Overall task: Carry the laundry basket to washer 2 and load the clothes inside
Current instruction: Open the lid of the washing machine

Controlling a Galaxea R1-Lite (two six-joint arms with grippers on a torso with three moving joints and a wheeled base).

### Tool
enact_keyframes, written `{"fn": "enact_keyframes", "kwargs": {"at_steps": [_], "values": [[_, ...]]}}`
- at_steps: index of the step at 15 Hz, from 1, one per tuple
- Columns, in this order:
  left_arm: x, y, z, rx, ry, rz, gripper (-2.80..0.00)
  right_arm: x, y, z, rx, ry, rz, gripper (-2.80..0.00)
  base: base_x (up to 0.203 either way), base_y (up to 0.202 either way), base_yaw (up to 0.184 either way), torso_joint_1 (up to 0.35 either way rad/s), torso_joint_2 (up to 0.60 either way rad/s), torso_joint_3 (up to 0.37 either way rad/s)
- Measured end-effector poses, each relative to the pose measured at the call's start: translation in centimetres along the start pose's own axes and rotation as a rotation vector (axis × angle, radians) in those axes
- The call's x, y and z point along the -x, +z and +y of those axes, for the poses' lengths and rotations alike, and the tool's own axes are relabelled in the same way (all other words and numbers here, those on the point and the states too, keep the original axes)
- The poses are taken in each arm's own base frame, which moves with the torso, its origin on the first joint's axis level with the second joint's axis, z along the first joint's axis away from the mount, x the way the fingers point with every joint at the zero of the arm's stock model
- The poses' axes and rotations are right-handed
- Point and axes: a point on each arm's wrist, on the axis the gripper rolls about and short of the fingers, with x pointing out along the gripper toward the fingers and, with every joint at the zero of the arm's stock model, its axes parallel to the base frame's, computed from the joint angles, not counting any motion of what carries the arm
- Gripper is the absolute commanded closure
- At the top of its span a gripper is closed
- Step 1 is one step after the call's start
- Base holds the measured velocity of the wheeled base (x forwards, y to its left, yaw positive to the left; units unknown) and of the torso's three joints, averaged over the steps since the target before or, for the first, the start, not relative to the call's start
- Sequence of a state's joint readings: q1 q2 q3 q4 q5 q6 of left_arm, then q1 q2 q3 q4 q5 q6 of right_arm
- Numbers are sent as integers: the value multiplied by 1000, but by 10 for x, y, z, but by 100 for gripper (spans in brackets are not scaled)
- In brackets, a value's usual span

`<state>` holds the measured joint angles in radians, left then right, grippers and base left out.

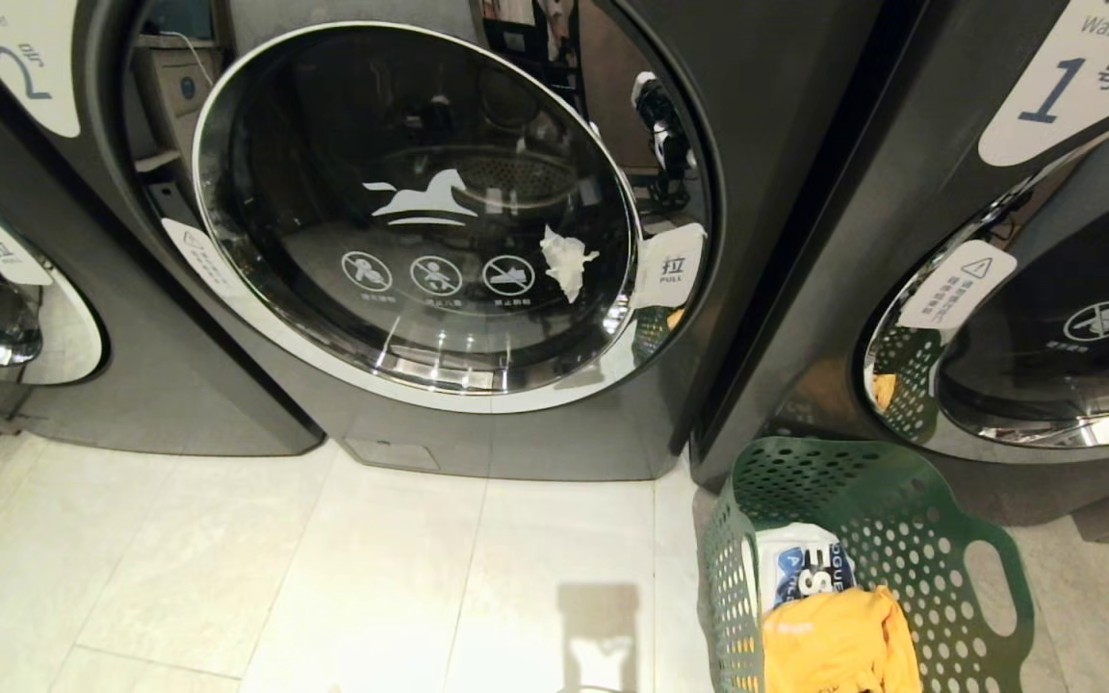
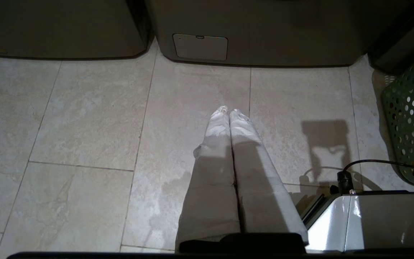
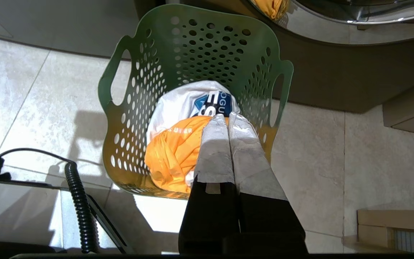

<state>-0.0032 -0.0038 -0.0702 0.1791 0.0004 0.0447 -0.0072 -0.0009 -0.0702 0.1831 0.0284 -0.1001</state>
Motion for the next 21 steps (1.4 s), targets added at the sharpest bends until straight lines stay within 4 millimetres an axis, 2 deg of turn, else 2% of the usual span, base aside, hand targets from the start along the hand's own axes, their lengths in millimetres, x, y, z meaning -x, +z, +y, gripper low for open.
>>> {"fn": "enact_keyframes", "kwargs": {"at_steps": [11,21], "values": [[0,0,0,-5,-1,0,0,0,0,0,-5,3,-2,0,0,0,0,2,2,197],[0,0,0,-39,-6,3,0,0,0,0,-7,2,-2,0,0,0,0,1,1,19]]}}
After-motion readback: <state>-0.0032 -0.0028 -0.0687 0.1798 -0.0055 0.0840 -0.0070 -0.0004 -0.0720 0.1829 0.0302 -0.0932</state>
